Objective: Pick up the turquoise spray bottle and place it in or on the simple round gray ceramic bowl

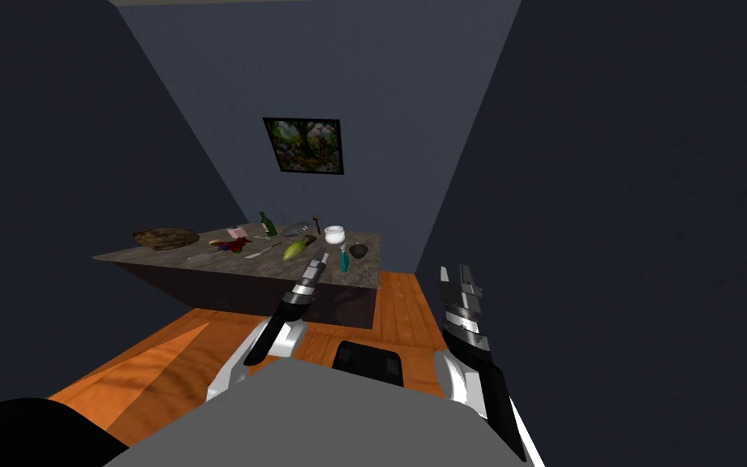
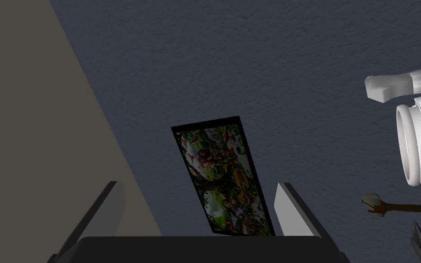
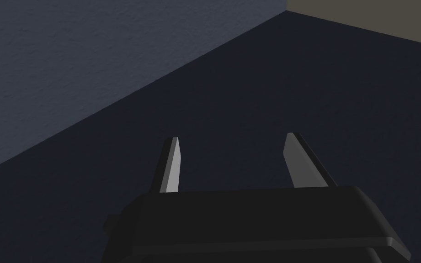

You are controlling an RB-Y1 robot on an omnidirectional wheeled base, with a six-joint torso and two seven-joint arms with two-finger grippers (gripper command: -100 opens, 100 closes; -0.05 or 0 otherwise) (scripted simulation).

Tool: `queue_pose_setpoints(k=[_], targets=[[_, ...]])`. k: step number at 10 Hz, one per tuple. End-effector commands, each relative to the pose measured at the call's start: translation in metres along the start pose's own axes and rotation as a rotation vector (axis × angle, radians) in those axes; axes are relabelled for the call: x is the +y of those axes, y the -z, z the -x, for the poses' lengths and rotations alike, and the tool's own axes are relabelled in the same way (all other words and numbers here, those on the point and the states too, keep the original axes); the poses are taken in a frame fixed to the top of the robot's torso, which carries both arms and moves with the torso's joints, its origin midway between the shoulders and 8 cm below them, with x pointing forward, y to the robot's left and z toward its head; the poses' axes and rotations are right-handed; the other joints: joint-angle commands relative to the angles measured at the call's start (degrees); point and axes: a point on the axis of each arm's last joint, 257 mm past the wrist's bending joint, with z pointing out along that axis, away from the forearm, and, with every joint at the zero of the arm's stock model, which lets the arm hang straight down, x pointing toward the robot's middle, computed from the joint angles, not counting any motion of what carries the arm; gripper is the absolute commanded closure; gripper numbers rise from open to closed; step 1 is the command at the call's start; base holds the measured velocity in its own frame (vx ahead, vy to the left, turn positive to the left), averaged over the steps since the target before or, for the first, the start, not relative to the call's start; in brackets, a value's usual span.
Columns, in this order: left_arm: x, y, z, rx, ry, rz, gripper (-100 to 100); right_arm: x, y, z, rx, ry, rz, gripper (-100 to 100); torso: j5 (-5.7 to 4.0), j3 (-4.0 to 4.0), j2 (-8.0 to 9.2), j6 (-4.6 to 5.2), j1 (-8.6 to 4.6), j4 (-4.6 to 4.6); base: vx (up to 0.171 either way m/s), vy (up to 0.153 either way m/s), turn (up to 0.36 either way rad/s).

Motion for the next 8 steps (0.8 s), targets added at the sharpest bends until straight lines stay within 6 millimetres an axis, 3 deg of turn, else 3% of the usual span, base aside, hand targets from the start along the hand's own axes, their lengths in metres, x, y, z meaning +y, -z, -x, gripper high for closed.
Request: queue_pose_setpoints(k=[1,7,8], targets=[[0.016,0.0,-0.005,0.024,-0.055,0.038,-100,0.0,0.0,0.0,0.0,0.0,0.0,0,0.0,0.0,0.0,0.0,0.0,0.0,0.095,-0.037,0.092],[0.084,0.009,-0.008,0.123,-0.298,0.196,-100,0.0,0.0,0.0,0.0,0.0,0.0,0,-0.01,0.0,0.0,0.01,-0.04,-0.01,0.081,-0.056,0.049],[0.106,0.016,-0.004,0.16,-0.377,0.243,-100,0.0,0.0,0.0,0.0,0.0,0.0,0,0.0,0.03,0.06,0.02,0.0,0.01,0.074,-0.085,-0.032]])
